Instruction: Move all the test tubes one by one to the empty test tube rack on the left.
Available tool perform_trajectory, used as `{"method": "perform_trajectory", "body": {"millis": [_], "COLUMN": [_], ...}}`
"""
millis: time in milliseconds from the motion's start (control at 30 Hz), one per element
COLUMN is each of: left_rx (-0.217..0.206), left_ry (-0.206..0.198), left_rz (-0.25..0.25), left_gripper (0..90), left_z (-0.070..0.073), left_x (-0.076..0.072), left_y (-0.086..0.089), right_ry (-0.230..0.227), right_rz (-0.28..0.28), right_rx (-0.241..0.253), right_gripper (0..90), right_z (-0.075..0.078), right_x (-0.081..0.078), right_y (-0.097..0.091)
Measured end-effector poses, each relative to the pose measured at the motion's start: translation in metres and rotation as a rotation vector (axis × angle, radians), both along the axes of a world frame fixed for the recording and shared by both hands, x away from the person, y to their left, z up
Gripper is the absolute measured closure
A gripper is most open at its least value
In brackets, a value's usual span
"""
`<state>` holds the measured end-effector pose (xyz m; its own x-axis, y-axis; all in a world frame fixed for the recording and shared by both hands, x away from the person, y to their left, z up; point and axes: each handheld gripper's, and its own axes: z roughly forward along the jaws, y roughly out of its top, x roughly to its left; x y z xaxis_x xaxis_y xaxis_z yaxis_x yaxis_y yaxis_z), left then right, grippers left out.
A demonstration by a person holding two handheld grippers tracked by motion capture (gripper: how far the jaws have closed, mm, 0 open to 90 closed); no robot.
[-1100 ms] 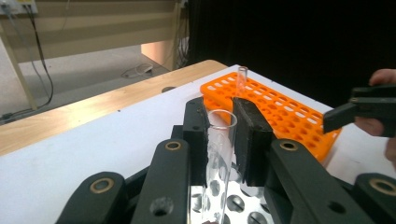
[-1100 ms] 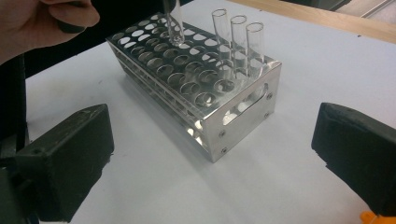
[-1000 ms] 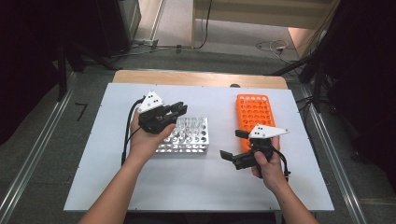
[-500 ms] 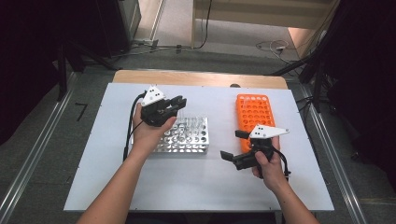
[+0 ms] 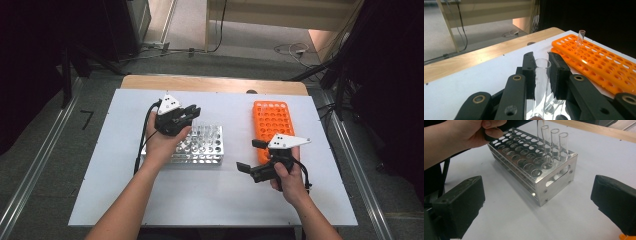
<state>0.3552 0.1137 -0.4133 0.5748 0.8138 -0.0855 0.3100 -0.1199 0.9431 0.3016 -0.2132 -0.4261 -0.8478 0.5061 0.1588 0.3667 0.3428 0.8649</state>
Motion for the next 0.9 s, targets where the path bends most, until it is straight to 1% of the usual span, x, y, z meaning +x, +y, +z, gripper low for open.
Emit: {"method": "perform_trajectory", "body": {"millis": [67, 167, 233, 600, 733, 767, 833, 900], "left_rx": [0.003, 0.020, 0.028, 0.035, 0.047, 0.055, 0.055, 0.063], "left_ry": [0.009, 0.024, 0.026, 0.055, 0.087, 0.088, 0.097, 0.107], "left_rz": [0.002, 0.004, 0.003, 0.002, -0.003, -0.001, -0.003, -0.006], "left_gripper": [75.2, 75.2, 75.2, 74.9, 74.0, 74.0, 73.8, 73.4], "left_z": [-0.002, -0.006, -0.008, -0.011, -0.013, -0.014, -0.015, -0.016], "left_x": [0.000, 0.000, 0.000, -0.002, -0.001, -0.002, -0.002, -0.002], "left_y": [-0.001, -0.002, -0.003, -0.002, -0.003, -0.003, -0.003, -0.004], "right_ry": [0.003, 0.002, 0.001, -0.001, -0.002, 0.000, 0.002, 0.005], "right_rz": [-0.002, -0.002, -0.004, -0.006, -0.006, -0.007, -0.008, -0.008], "right_rx": [0.002, 0.002, -0.001, -0.002, -0.003, -0.002, 0.001, 0.000], "right_gripper": [0.0, 0.0, 0.0, 0.0, 0.0, 0.0, 0.0, 0.0], "right_z": [0.000, 0.000, 0.000, 0.000, 0.000, 0.000, 0.000, -0.001], "right_x": [0.000, 0.000, 0.000, 0.000, 0.000, 0.000, 0.001, 0.001], "right_y": [0.000, 0.000, 0.000, 0.000, 0.000, 0.000, 0.000, -0.001]}}
